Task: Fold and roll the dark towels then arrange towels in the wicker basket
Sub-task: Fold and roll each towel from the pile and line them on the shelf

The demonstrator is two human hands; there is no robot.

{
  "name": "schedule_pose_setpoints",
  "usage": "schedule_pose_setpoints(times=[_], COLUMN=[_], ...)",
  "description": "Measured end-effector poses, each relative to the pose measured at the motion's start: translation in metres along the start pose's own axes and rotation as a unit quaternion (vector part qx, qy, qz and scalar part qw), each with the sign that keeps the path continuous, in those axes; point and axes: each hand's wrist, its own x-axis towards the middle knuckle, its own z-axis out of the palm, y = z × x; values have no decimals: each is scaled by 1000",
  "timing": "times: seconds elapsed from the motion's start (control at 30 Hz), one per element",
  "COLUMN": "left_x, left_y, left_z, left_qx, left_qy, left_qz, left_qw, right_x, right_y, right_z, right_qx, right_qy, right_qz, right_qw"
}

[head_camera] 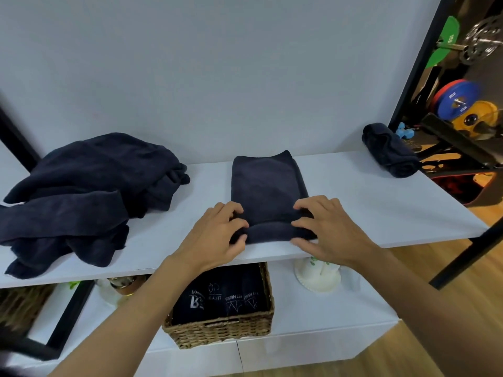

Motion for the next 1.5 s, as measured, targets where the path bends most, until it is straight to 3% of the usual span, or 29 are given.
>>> schedule_pose_setpoints(times=[0.1,0.2,0.3,0.37,0.43,0.5,0.63,0.7,0.8,0.9,1.0,1.1,1.17,1.23,1.3,1.4,1.5], left_x=[-3,0,12,22,29,36,40,35,25,30,48,67,75,79,83,86,76], left_y=[-7,-9,-1,-3,-10,-15,-17,-17,-23,-29,-28,-36,-40,-39,-39,-39,-36], left_z=[-1,1,-4,-5,0,3,10,12,11,10,6,6,10,14,18,21,23], left_qx=[89,107,-72,-215,-277,-288,-186,-111,-12,28,-87,-263,-311,-299,-277,-215,-127], left_qy=[-12,-22,-12,-29,-18,-6,39,40,18,8,-2,-13,19,55,83,97,111], left_qz=[79,83,-50,-170,-229,-252,-184,-116,-14,15,-97,-256,-304,-330,-336,-314,-238], left_qw=[993,991,996,961,933,924,964,986,1000,999,991,930,900,893,896,920,956], right_x=[4,14,27,37,45,50,43,33,28,42,64,77,81,83,82,76,67], right_y=[4,4,9,18,26,27,26,31,38,41,53,66,70,71,69,63,69], right_z=[-5,-10,-14,-15,-13,-9,8,12,14,10,5,4,5,7,11,20,25], right_qx=[-29,19,135,235,321,329,110,38,22,66,210,393,443,411,324,152,65], right_qy=[-36,-81,-129,-137,-120,-86,9,11,-26,-53,-116,-134,-113,-97,-61,29,8], right_qz=[-26,-4,85,157,222,232,94,30,10,17,110,227,264,270,246,136,46], right_qw=[999,997,979,949,913,911,989,999,999,996,965,881,849,865,911,979,997])
